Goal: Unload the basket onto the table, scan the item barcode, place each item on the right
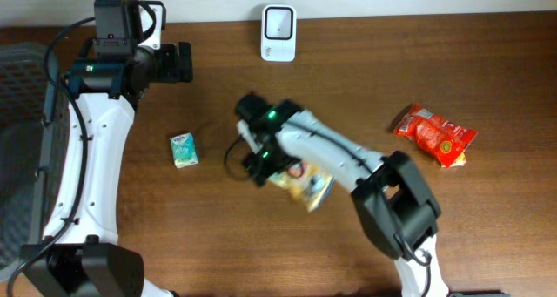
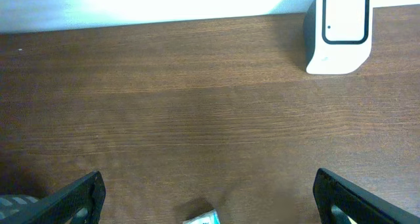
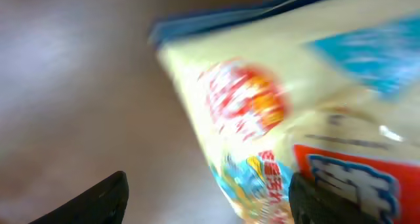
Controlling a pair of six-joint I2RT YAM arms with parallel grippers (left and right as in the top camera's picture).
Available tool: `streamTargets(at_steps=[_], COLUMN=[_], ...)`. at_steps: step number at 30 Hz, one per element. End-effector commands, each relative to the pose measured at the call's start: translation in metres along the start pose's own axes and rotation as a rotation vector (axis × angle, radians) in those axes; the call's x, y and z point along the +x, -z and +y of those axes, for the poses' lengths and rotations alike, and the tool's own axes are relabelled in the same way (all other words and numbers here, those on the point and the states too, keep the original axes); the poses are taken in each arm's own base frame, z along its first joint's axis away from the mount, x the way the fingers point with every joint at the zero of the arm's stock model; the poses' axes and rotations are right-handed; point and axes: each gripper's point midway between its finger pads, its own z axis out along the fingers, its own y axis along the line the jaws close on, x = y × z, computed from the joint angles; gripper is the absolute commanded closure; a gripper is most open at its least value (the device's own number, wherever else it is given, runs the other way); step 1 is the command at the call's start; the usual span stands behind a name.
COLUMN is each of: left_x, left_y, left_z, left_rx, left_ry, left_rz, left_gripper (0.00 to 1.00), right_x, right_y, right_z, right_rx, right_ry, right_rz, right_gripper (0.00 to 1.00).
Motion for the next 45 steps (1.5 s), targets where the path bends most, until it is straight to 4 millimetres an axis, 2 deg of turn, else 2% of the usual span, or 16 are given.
streamTargets(at_steps=[1,2,5,7,11,12,16,20,22,23,24,25,29,34,41,45], left_x=[0.000,0.000,0.000,0.000,-0.006,-0.006,0.000,0.028,0.049,0.063,0.070,0.081,0.124,0.168,0.192,0.207], left_y=[-0.002,-0.002,-0.002,-0.002,-0.002,-0.002,0.000,-0.016,-0.036,-0.048,-0.053,-0.061,-0.081,-0.092,-0.110,-0.131], left_z=[0.004,0.004,0.004,0.004,0.003,0.000,-0.033,-0.078,-0.092,-0.103,-0.108,-0.117,-0.146,-0.175,-0.204,-0.209], left_rx=[-0.011,-0.011,-0.011,-0.011,-0.003,0.012,0.203,0.473,0.548,0.606,0.639,0.688,0.836,0.893,0.970,0.855], left_ry=[-0.011,-0.011,-0.011,-0.011,-0.011,-0.010,-0.011,0.021,0.046,0.067,0.079,0.095,0.106,0.082,0.144,0.142], left_rz=[0.002,0.002,0.002,0.001,-0.023,-0.021,-0.004,0.118,0.209,0.263,0.289,0.327,0.446,0.530,0.561,0.599], left_gripper=[0.01,0.01,0.01,0.01,0.01,0.01,0.01,0.01,0.31,0.50,0.63,0.70,0.69,0.57,0.48,0.41], right_x=[-0.037,-0.043,-0.040,-0.024,0.010,0.018,0.043,0.051,0.050,0.049,0.049,0.048,0.048,0.048,0.046,0.047], right_y=[0.073,0.102,0.138,0.158,0.157,0.152,0.120,0.099,0.093,0.091,0.091,0.091,0.091,0.089,0.085,0.085], right_z=[-0.035,-0.050,-0.078,-0.114,-0.165,-0.173,-0.191,-0.195,-0.193,-0.192,-0.191,-0.191,-0.191,-0.191,-0.188,-0.188], right_rx=[0.023,0.019,0.001,-0.028,-0.123,-0.164,-0.285,-0.381,-0.399,-0.398,-0.397,-0.396,-0.395,-0.397,-0.398,-0.397], right_ry=[-0.022,-0.046,-0.110,-0.210,-0.367,-0.382,-0.433,-0.458,-0.452,-0.441,-0.429,-0.425,-0.424,-0.424,-0.414,-0.415], right_rz=[-0.196,-0.258,-0.325,-0.335,-0.284,-0.277,-0.250,-0.283,-0.294,-0.296,-0.297,-0.300,-0.301,-0.295,-0.293,-0.292], right_gripper=[0.22,0.22,0.21,0.21,0.18,0.18,0.18,0.18,0.18,0.17,0.17,0.17,0.17,0.16,0.17,0.16])
